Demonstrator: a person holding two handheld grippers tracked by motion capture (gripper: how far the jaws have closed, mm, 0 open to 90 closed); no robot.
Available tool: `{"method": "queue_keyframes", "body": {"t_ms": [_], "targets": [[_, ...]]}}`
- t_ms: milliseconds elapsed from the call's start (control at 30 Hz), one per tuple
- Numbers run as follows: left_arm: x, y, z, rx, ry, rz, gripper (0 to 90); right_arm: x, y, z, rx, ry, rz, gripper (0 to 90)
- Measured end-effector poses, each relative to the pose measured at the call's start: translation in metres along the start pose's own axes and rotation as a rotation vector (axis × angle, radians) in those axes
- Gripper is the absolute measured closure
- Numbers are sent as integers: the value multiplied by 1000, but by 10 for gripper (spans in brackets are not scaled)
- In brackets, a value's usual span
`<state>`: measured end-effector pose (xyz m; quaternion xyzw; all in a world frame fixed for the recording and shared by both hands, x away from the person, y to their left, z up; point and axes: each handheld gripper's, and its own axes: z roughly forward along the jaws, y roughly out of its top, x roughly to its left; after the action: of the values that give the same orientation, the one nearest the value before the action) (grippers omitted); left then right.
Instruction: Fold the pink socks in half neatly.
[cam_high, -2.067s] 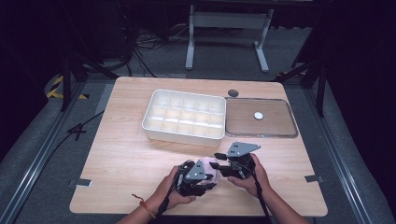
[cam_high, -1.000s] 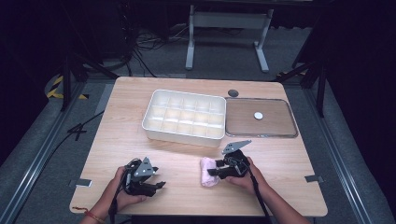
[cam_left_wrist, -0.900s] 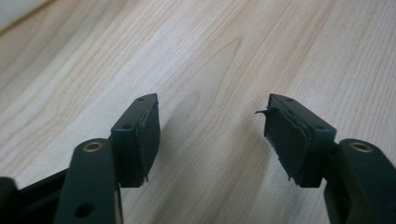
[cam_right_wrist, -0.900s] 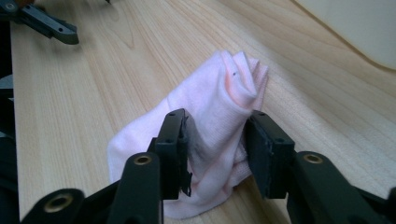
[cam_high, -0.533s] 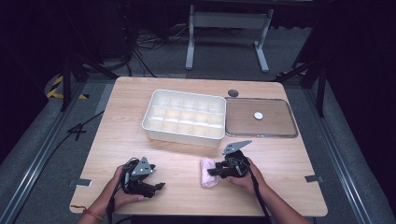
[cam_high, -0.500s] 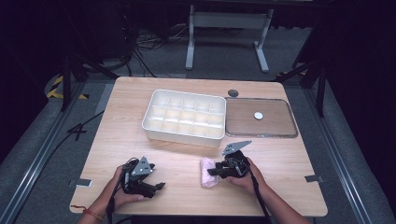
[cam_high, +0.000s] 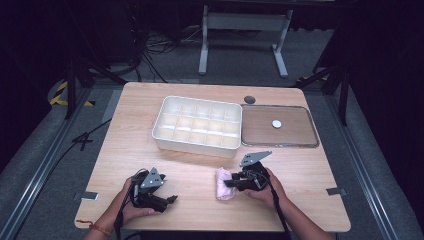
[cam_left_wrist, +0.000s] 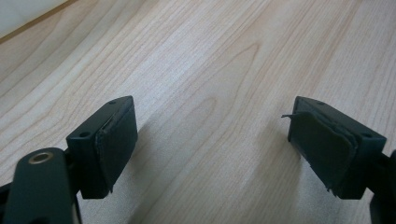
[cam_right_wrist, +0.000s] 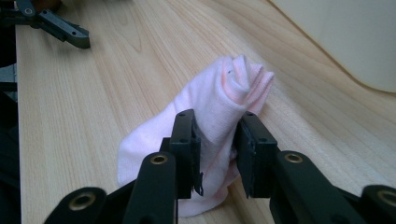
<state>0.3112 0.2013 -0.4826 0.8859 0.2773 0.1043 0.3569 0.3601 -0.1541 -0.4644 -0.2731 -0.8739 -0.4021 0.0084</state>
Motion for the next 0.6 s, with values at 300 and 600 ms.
{"method": "queue_keyframes", "body": {"t_ms": [300, 600], "targets": [[0, 0, 0, 2, 0, 2, 160, -1, 1, -9, -28, -37, -32, 704], [0, 0, 0, 3, 0, 3, 155, -2, 0, -16, -34, -64, -59, 704]]}}
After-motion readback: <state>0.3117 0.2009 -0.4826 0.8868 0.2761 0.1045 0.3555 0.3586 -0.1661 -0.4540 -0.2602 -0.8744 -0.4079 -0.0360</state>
